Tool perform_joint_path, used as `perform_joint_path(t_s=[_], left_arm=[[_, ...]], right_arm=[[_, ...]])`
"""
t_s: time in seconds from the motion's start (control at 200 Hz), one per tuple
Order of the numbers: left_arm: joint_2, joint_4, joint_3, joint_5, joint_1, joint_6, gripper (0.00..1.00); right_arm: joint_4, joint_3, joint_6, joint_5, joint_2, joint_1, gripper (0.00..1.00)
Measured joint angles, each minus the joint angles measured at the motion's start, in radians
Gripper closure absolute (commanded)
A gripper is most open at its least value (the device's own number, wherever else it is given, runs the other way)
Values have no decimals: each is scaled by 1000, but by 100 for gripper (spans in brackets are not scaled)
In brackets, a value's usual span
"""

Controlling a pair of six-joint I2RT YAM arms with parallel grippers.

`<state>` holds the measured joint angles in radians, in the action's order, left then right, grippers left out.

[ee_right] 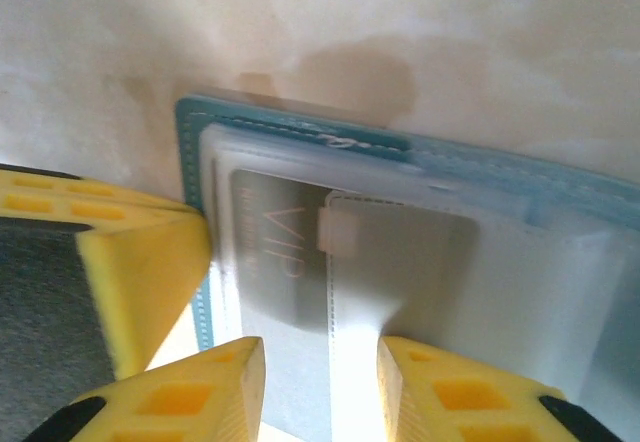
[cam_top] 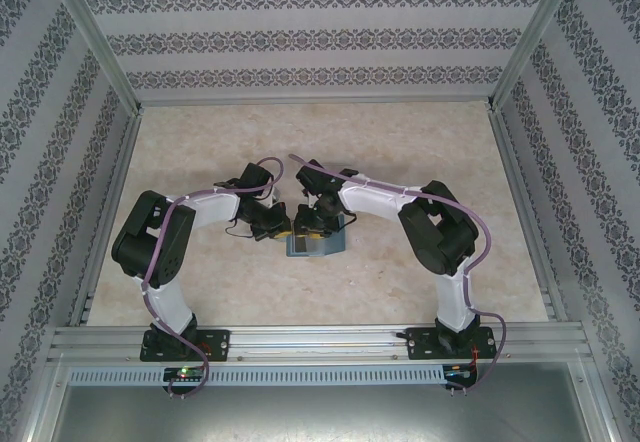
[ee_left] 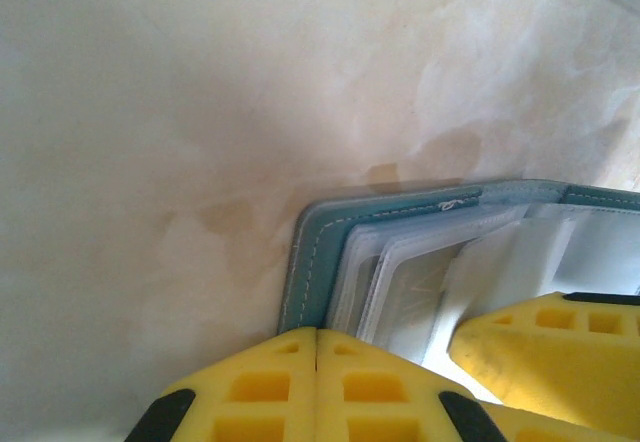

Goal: Take the credit cards out of the card holder

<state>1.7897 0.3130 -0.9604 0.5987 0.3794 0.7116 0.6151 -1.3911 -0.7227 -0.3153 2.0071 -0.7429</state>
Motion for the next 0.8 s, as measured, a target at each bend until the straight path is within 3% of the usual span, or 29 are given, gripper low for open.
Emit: perform_joint_path(t_s=[0.345, 0.799], left_arm=[[0, 0, 0, 0, 0, 0, 97], [0, 2, -2, 0, 0, -1, 97]], right_arm=[[177, -76, 45, 167, 0, -21, 46], [286, -85, 57, 286, 0, -17, 44]])
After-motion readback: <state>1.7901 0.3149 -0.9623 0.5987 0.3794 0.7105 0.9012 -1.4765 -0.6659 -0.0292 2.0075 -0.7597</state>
